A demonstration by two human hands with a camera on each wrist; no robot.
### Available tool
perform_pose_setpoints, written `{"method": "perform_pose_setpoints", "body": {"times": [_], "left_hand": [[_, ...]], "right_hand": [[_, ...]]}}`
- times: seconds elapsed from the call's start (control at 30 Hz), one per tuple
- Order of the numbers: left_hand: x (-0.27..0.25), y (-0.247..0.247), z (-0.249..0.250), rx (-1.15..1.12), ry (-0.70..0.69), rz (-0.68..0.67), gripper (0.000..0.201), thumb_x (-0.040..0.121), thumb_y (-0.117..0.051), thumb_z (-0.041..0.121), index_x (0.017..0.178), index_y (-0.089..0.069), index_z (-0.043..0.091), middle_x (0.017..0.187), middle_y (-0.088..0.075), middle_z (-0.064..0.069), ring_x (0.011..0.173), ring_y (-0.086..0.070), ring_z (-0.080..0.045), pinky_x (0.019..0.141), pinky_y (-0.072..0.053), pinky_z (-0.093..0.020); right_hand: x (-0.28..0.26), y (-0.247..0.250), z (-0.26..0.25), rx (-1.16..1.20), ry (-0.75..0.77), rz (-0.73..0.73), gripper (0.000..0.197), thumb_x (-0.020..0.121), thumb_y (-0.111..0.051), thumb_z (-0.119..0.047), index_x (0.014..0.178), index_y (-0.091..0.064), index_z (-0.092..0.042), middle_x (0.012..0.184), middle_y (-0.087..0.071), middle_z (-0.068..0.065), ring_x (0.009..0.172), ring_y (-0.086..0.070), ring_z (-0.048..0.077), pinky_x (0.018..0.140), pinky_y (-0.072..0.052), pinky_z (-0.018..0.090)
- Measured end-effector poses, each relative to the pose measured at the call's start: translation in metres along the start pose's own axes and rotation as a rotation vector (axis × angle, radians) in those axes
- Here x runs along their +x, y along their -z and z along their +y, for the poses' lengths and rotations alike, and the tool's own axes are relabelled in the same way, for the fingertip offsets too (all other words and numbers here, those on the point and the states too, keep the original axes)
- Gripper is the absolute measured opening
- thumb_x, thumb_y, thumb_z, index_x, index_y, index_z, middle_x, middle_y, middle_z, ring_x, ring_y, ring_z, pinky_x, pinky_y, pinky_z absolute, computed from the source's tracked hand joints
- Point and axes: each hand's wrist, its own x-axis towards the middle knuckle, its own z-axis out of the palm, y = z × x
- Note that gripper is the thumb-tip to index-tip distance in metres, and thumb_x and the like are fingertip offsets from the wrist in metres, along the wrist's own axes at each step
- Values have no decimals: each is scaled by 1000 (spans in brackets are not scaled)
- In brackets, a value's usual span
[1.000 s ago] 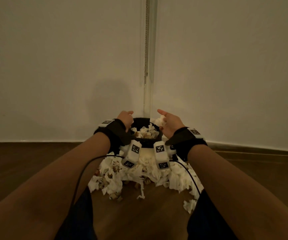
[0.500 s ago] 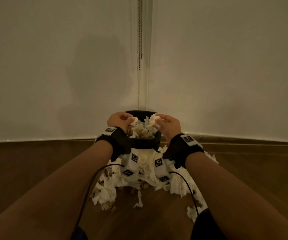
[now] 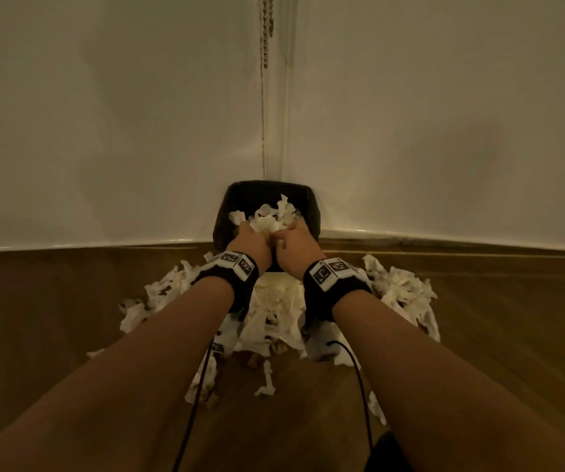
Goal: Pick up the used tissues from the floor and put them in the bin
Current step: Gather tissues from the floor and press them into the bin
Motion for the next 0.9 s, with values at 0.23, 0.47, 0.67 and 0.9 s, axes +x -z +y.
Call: {"method": "perform_pose_setpoints", "body": {"times": [0.23, 0.47, 0.67, 0.9], "left_hand": [[6, -15, -6, 347, -158, -14, 35, 98, -32, 22, 127, -47, 10, 129, -51, -12, 116, -48, -29, 99, -41, -41], [-5, -4, -9, 118, -40, 152, 42, 98, -24, 37, 128, -45, 17, 125, -56, -7, 119, -48, -27, 111, -15, -50], [-27, 24, -14, 123, -39, 312, 37, 94, -39, 26, 131, -43, 23, 125, -50, -4, 116, -48, -24, 99, -29, -44], [-60, 32, -21, 29, 5, 150, 31, 94, -39, 18, 123, -52, 23, 126, -54, -8, 110, -54, -27, 88, -42, -37]], "right_hand": [[12, -18, 6, -455, 9, -211, 46, 92, -42, -27, 137, -42, -19, 140, -38, 8, 126, -42, 24, 113, -19, 46], [9, -18, 12, -578, -34, -89, 50, 85, -52, -23, 135, -43, -19, 143, -31, 15, 135, -25, 34, 116, -8, 48], [-14, 12, 5, -462, -42, 117, 63, 78, -63, -19, 137, -40, -24, 135, -33, 12, 126, -30, 33, 107, -28, 44], [-49, 28, -16, -28, -103, 105, 34, 90, -49, -9, 123, -56, -12, 127, -54, 14, 118, -51, 29, 96, -43, 34]]}}
